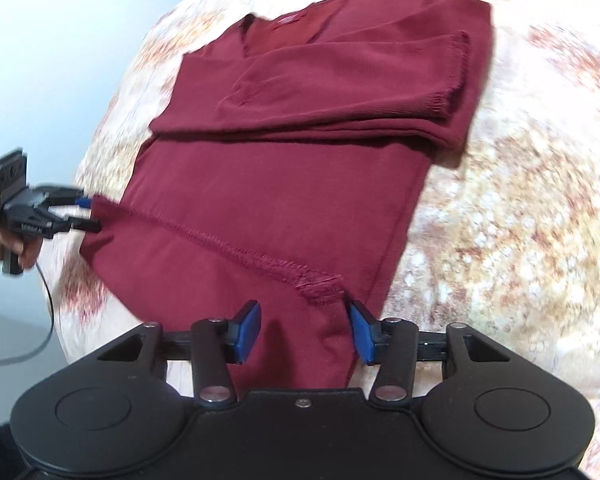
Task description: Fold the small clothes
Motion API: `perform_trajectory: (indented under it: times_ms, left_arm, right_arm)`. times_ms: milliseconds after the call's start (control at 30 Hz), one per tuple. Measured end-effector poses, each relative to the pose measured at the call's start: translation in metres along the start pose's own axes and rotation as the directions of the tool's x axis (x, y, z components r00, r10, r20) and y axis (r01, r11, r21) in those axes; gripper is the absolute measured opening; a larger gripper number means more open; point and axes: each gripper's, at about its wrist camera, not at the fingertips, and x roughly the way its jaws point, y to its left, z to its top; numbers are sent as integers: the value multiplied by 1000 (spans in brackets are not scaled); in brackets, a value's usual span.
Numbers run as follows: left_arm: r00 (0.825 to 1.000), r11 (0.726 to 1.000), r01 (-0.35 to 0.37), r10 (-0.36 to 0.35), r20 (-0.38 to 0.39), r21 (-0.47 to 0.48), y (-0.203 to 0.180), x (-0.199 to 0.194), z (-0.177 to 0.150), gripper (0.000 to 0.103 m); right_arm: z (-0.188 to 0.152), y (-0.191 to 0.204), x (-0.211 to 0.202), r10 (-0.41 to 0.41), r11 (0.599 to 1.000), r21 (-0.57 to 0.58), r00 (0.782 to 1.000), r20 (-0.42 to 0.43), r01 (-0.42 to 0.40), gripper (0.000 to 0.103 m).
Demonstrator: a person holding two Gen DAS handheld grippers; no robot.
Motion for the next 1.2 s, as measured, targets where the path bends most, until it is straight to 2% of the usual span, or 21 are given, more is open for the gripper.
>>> perform_trajectory:
  times_ms: [67,167,200,267,300,333,400,433,633,767,900,1033,1100,1200]
  left_arm:
    - [1000,1000,-10,10,-9,7,-1,2,2,63]
    - [1000,1000,-13,13,-19,6,-4,7,5,59]
    - [1000,1000,-12,12,-23,9,-5,9,5,55]
    - [999,1000,-17,18,-31,21,-7,11,6,35]
    - [999,999,-20,21,-32,25,-9,11,6,33]
    - [999,1000,-17,18,-29,25,-10,10,6,31]
    - [1000,1000,1,-1,-19,16,-10,7,8,18]
    - [1000,1000,15,-15,-6,11,-11,4,10,16]
    - [992,998,58,-56,116,-7,-5,-24,32,14]
    - [975,997,74,-64,215,-35,8,-40,56,14]
    - [946,994,82,-57,318,-67,27,-51,91,14]
    - [922,994,75,-37,387,-84,49,-46,136,14]
    - [916,995,62,-24,401,-84,58,-36,159,14]
    - [914,996,36,2,406,-85,76,-19,192,13]
  right_arm:
    - [0,-2,-2,2,1000,13,1000,13,-2,42]
    - [2,-1,-4,-14,1000,-18,1000,3,14,26]
    - [5,-1,-4,-21,999,-33,1000,-6,20,21]
    - [7,-1,-6,-22,999,-45,1000,-9,22,13]
    - [6,-1,-7,-19,999,-45,1000,-8,19,8]
    - [6,-1,-8,-18,999,-46,1000,-7,18,8]
    - [5,-1,-12,-9,999,-44,1000,-2,9,7]
    - [5,-1,-14,-3,999,-41,1000,2,3,7]
    - [17,3,-43,56,998,-38,994,94,-53,6]
    - [38,1,-66,75,997,-44,982,172,-69,6]
    - [72,-4,-85,97,995,-23,955,279,-95,6]
    - [118,-14,-91,113,993,-18,922,371,-114,6]
    - [144,-19,-86,104,994,-24,914,393,-103,6]
    - [185,-33,-70,82,997,-32,913,399,-75,6]
